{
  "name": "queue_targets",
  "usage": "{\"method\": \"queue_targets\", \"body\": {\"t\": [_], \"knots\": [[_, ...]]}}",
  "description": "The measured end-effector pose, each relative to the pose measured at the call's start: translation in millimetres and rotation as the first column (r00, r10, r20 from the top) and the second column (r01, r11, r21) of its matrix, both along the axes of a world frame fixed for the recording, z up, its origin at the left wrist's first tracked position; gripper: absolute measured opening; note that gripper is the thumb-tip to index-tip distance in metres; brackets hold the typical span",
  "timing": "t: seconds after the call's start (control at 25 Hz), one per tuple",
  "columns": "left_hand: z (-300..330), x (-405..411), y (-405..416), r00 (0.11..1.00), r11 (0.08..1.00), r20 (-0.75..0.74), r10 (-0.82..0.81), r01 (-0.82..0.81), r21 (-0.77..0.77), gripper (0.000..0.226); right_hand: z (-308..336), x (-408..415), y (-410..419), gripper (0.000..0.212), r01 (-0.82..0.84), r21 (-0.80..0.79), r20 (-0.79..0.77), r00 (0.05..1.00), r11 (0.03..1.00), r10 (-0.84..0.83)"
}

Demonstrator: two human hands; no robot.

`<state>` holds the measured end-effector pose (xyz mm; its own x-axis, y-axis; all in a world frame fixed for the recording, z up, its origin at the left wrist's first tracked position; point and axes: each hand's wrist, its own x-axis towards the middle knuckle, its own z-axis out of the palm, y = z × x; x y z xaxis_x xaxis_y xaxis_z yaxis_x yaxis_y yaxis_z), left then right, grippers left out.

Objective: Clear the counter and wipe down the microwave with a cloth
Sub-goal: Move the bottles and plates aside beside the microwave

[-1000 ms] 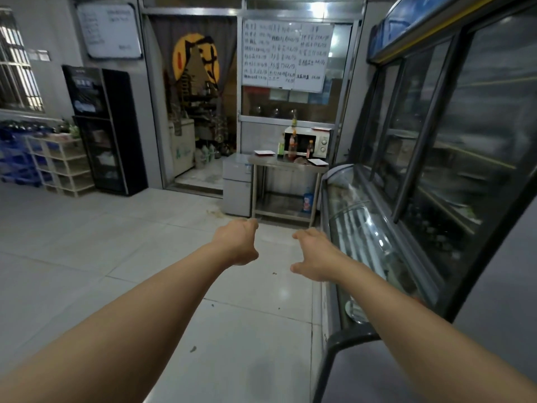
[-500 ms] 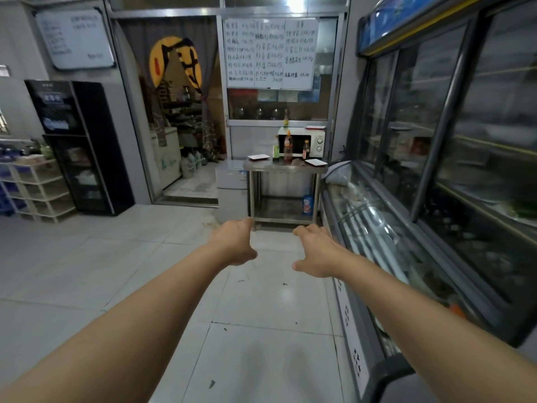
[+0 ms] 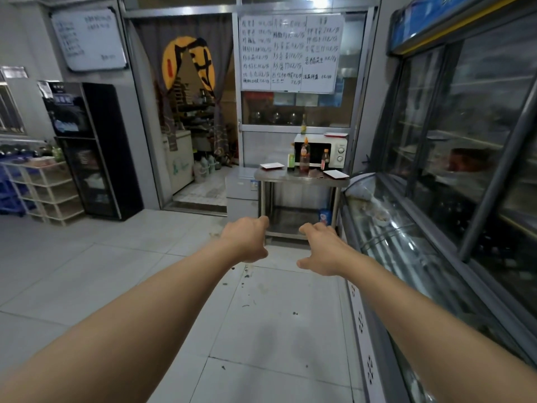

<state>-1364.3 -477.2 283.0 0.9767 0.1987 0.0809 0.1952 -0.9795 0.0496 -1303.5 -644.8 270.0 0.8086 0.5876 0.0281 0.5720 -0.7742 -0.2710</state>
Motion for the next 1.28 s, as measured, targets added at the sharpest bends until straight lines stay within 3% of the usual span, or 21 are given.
{"method": "queue_targets", "body": {"t": [0.4,0.88,1.28], "knots": [[-3.3,153.9,79.7,0.999,0.999,-0.023,-0.031,0.029,-0.045,0.059,0.7,153.8,70.2,0.078,0.028,-0.018,-0.014,1.0,0.999,-0.028],[11.1,357.6,223.2,0.983,0.964,-0.047,-0.176,0.162,-0.212,0.06,19.4,329.6,199.7,0.074,0.167,0.009,0.002,0.986,0.986,-0.167],[-7.3,528.9,265.4,0.975,0.948,-0.064,-0.212,0.189,-0.258,0.066,0.8,501.2,248.0,0.073,0.194,0.034,-0.025,0.981,0.98,-0.194]]}}
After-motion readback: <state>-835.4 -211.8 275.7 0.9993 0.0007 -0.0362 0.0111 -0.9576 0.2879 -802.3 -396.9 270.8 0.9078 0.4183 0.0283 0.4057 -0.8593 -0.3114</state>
